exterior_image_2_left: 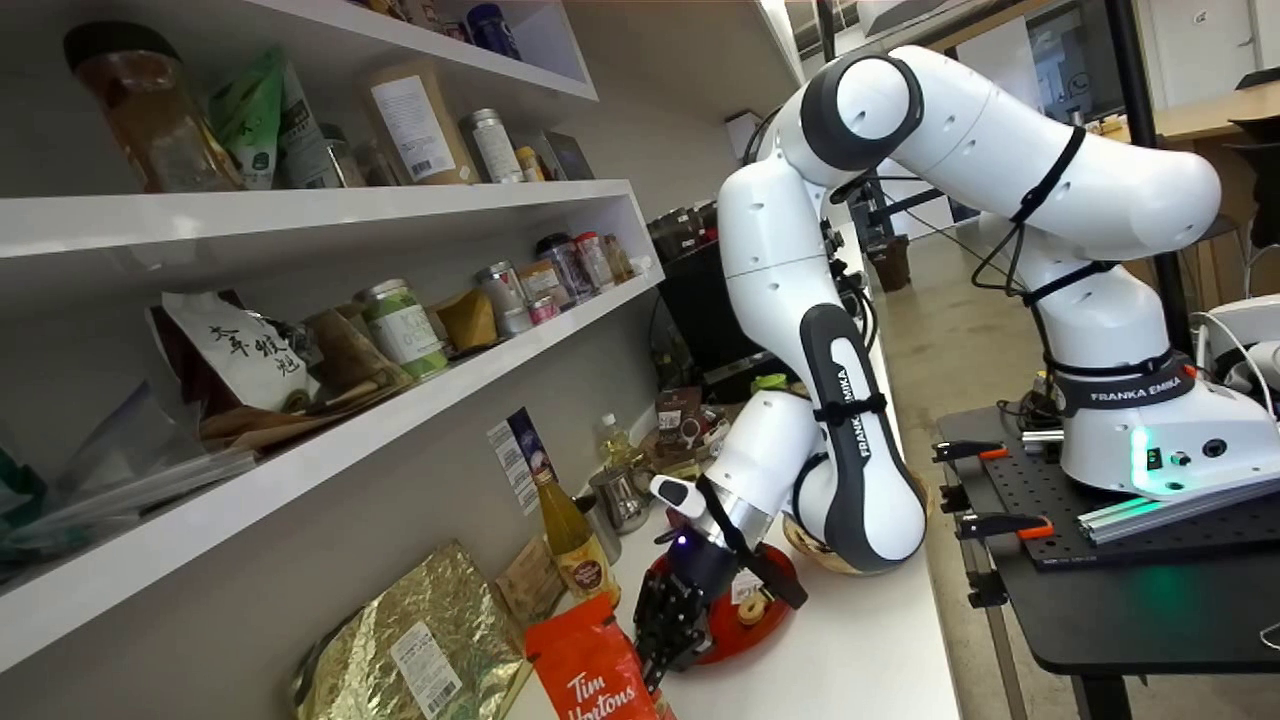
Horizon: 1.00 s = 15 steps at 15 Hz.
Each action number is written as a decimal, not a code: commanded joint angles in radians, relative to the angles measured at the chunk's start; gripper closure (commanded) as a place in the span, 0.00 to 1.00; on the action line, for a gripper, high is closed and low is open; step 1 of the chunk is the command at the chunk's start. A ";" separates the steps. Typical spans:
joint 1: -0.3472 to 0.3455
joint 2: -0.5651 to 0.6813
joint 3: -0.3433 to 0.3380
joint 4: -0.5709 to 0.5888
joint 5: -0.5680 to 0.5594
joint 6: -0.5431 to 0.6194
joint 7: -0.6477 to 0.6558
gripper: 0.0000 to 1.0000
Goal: Remove the orange packet from the shelf
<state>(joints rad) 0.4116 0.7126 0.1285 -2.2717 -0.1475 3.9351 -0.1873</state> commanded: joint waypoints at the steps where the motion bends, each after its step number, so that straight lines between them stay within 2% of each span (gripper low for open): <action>1: -0.031 -0.094 0.013 -0.079 -0.021 -0.136 -0.007 0.38; 3: -0.044 -0.154 0.014 -0.105 -0.022 -0.246 -0.001 0.23; 6: -0.079 -0.247 0.023 -0.092 -0.012 -0.481 0.026 0.02; 9: -0.147 -0.360 0.059 -0.088 -0.015 -0.718 0.050 0.00; 11: -0.280 -0.418 0.193 -0.099 0.012 -0.881 0.028 0.00; 12: -0.358 -0.431 0.295 -0.088 0.085 -0.965 -0.030 0.00; 14: -0.499 -0.465 0.446 -0.066 0.247 -1.133 -0.177 0.00; 15: -0.544 -0.483 0.482 -0.053 0.310 -1.215 -0.229 0.00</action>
<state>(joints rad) 0.0182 0.2886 0.4633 -2.3391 0.0013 2.9128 -0.2642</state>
